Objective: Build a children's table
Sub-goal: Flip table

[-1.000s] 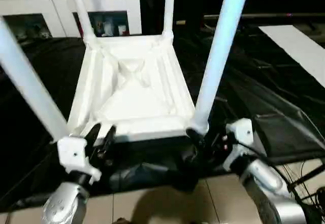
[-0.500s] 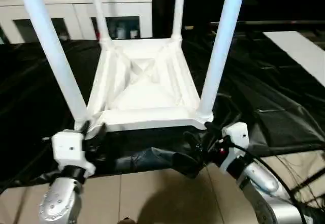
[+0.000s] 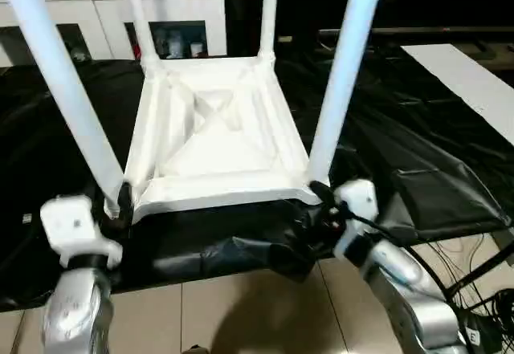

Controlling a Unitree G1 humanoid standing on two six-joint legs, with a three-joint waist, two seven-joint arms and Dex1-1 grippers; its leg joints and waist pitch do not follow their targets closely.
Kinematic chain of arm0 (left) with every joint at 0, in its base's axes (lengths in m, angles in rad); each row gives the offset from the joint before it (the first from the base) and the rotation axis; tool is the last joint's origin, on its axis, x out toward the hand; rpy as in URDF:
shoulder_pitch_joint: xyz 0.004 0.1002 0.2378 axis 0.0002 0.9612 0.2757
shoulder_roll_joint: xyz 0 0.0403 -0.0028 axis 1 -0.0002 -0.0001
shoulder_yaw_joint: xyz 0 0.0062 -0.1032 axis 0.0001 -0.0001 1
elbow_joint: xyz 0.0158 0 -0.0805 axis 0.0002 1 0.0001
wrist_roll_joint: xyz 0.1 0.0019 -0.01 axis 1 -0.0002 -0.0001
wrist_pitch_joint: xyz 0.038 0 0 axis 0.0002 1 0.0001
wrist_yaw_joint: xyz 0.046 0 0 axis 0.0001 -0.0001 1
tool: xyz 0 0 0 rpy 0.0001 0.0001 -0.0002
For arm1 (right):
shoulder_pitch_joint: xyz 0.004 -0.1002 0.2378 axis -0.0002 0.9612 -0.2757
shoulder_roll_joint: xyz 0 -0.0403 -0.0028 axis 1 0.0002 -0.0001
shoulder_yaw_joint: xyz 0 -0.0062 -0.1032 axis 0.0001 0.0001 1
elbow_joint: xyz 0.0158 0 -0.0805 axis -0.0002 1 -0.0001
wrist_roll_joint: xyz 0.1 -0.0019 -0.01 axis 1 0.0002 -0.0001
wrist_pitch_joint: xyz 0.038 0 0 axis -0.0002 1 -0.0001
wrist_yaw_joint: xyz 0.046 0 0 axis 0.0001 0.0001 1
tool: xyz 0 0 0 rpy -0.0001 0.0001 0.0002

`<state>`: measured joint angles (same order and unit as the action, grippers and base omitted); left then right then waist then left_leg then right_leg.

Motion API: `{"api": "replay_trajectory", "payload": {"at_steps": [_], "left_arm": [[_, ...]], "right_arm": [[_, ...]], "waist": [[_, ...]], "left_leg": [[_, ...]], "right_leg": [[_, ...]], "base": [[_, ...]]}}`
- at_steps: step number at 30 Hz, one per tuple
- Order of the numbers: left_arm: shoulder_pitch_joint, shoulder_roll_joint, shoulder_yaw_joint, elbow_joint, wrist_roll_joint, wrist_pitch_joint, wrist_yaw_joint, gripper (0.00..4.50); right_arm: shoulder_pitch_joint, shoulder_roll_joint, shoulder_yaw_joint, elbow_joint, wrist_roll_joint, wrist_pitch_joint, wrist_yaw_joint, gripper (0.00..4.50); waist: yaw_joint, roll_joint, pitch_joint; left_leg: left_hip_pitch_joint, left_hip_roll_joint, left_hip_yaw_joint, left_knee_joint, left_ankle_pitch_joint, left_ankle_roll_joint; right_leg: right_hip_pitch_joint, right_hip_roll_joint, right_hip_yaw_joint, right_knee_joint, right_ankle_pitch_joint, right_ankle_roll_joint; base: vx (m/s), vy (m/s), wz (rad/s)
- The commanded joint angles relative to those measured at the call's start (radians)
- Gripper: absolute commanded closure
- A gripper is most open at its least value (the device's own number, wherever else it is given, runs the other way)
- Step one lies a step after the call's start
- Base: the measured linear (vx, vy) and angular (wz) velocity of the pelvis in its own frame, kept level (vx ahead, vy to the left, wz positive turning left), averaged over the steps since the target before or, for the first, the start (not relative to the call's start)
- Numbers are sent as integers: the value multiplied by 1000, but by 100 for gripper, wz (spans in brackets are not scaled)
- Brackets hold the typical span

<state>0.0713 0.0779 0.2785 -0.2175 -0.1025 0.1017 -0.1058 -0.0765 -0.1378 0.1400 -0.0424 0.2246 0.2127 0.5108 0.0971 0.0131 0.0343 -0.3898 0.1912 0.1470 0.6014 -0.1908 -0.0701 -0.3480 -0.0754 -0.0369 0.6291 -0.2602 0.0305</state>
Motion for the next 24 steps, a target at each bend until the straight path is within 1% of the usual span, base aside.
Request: {"api": "replay_trajectory", "payload": {"at_steps": [1, 2, 3, 5, 6, 7, 8, 10, 11, 12, 13, 14, 15, 16, 17, 18, 19, 21, 23, 24], "left_arm": [[-19, 9, -4, 29, -16, 28, 0, 100], [-39, 15, -3, 44, -22, 28, -5, 86], [-45, 16, -2, 49, -25, 27, -7, 86], [-77, 32, -1, 74, -19, 47, -8, 66], [-95, 39, 4, 87, -14, 69, 2, 53], [-109, 43, 9, 96, -16, 82, 5, 40], [-115, 45, 11, 101, -17, 87, 7, 40], [-128, 46, 20, 108, -23, 104, 16, 40], [-137, 46, 26, 112, -27, 115, 23, 67], [-142, 40, 36, 111, -43, 145, 32, 72], [-142, 40, 36, 111, -43, 145, 32, 71], [-150, 29, 47, 110, -69, 180, 45, 78], [-152, 28, 49, 111, -73, 186, 49, 94], [-158, 22, 55, 111, -86, 208, 59, 110], [-179, 6, 72, 119, -123, 244, 81, 120], [-183, 3, 76, 121, -129, 251, 89, 120], [-191, -5, 83, 122, -142, 265, 102, 128], [-198, -11, 90, 119, -154, 276, 114, 156], [-204, -17, 95, 115, -165, 286, 118, 163], [-207, -18, 97, 116, -168, 289, 118, 175]], "right_arm": [[-11, 1, 4, 12, 5, -1, 9, 48], [-20, 6, 4, 19, 10, 4, 10, 48], [-24, 7, 4, 22, 11, 5, 10, 48], [-40, 11, 7, 36, 18, 9, 20, 48], [-46, 13, 11, 42, 20, 12, 25, 48], [-51, 16, 14, 46, 22, 13, 28, 48], [-53, 17, 15, 48, 23, 14, 30, 48], [-57, 20, 20, 51, 23, 16, 33, 48], [-60, 22, 22, 55, 22, 15, 35, 48], [-63, 27, 25, 56, 23, 17, 36, 48], [-63, 27, 25, 56, 23, 17, 36, 48], [-67, 31, 28, 62, 24, 15, 38, 48], [-68, 33, 28, 63, 24, 14, 38, 48], [-72, 37, 29, 68, 25, 12, 39, 48], [-79, 45, 34, 83, 22, 4, 39, 48], [-79, 47, 35, 85, 22, 2, 39, 48], [-79, 52, 40, 89, 20, -2, 40, 48], [-80, 58, 46, 93, 18, -5, 39, 48], [-82, 62, 48, 97, 18, -7, 41, 48], [-84, 64, 49, 101, 18, -8, 41, 48]], "waist": [[1, 5, -44], [2, 7, -44], [2, 6, -46], [2, 6, -48], [2, 9, -48], [3, 9, -48], [2, 12, -46], [4, 11, -46], [5, 11, -47], [5, 20, -49], [3, 16, -47], [5, 15, -48], [5, 15, -47], [6, 10, -47], [6, 10, -47], [8, 9, -46], [9, 10, -46], [12, 10, -46], [15, 9, -47], [17, 9, -47]], "left_leg": [[18, 28, -10, -84, -161, -6], [18, 31, -11, -84, -161, -11], [19, 29, -9, -82, -155, -14], [20, 28, -8, -81, -154, -13], [21, 27, -8, -81, -156, -14], [22, 27, -8, -81, -160, -16], [21, 29, -9, -84, -172, -20], [21, 30, -10, -84, -180, -26], [21, 31, -10, -85, -179, -27], [22, 30, -11, -83, -180, -31], [21, 30, -10, -84, -184, -31], [21, 30, -10, -84, -183, -31], [21, 29, -10, -85, -185, -33], [21, 30, -10, -85, -186, -31], [22, 30, -9, -85, -192, -31], [22, 29, -8, -85, -193, -29], [20, 29, -9, -86, -192, -27], [19, 31, -10, -86, -181, -25], [20, 30, -9, -85, -172, -23], [20, 30, -9, -85, -172, -21]], "right_leg": [[13, -47, 29, -70, 82, -137], [14, -48, 30, -69, 92, -137], [15, -48, 30, -68, 114, -137], [16, -48, 29, -66, 134, -138], [15, -47, 29, -65, 132, -138], [15, -48, 29, -67, 126, -140], [15, -49, 29, -68, 112, -143], [16, -50, 29, -68, 106, -148], [17, -50, 29, -68, 110, -149], [16, -50, 29, -64, 118, -153], [16, -49, 29, -67, 117, -152], [18, -49, 29, -66, 119, -153], [17, -50, 29, -66, 117, -158], [18, -50, 29, -68, 113, -158], [17, -51, 29, -66, 103, -163], [16, -52, 29, -68, 88, -171], [17, -52, 30, -68, 76, -170], [17, -52, 30, -69, 87, -167], [17, -51, 30, -68, 99, -160], [17, -52, 30, -68, 103, -157]], "base": [[0, 0, 0], [0, 0, 0], [0, 0, 0], [0, 0, 0], [0, 0, 0], [0, 0, 0], [0, 0, 0], [0, 0, 0], [0, 0, 0], [0, 0, 0], [0, 0, 0], [0, 0, 0], [0, 0, 0], [0, 0, 0], [0, 0, 0], [0, 0, 0], [0, 0, 0], [0, 0, 0], [0, 0, 0], [0, 0, 0]]}}
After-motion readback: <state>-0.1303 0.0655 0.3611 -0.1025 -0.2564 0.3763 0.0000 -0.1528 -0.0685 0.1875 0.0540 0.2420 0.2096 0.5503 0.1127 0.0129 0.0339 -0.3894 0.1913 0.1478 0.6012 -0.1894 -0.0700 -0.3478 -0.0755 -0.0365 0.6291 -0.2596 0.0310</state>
